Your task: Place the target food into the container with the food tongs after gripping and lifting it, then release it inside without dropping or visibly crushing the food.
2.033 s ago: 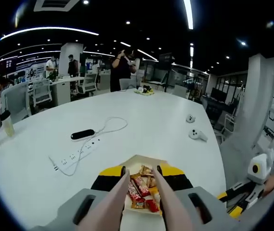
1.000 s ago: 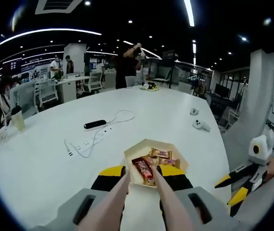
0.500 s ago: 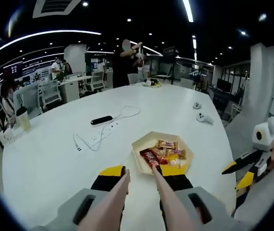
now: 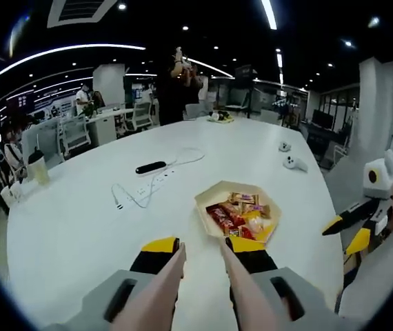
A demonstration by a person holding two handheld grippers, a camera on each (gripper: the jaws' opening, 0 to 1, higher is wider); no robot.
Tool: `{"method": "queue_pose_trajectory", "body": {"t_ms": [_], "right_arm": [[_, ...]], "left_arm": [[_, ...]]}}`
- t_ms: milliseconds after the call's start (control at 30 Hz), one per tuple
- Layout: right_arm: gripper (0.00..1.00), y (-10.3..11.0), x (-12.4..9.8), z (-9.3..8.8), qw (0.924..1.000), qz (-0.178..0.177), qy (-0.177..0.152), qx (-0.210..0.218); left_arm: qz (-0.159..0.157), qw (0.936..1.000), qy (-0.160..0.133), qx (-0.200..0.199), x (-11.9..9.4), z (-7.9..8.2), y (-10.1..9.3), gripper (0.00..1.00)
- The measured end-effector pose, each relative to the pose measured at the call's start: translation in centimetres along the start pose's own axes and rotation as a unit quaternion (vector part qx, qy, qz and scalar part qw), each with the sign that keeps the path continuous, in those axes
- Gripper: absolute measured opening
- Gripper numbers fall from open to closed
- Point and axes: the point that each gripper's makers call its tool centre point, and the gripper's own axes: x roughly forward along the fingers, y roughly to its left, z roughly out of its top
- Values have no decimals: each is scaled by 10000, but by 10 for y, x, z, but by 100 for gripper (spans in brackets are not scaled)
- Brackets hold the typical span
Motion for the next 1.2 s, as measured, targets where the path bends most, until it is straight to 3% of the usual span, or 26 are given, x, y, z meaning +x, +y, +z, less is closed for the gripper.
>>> {"method": "queue_pose_trajectory", "body": {"t_ms": [300, 400, 600, 1200], "right_arm": [[47, 0, 3, 1, 10000, 6, 28, -59], [51, 5, 3, 7, 9999, 88, -104, 3], [54, 14, 8, 7, 9994, 148, -28, -317], [53, 14, 24, 2, 9990, 169, 215, -363]], "left_arm": [[54, 9999, 52, 76, -4, -12, 7, 26], [116, 9997, 49, 203, -5, -13, 10, 26], [149, 9992, 77, 364, -6, -17, 15, 27], [110, 9994, 262, 212, -9, -41, 29, 27]]}}
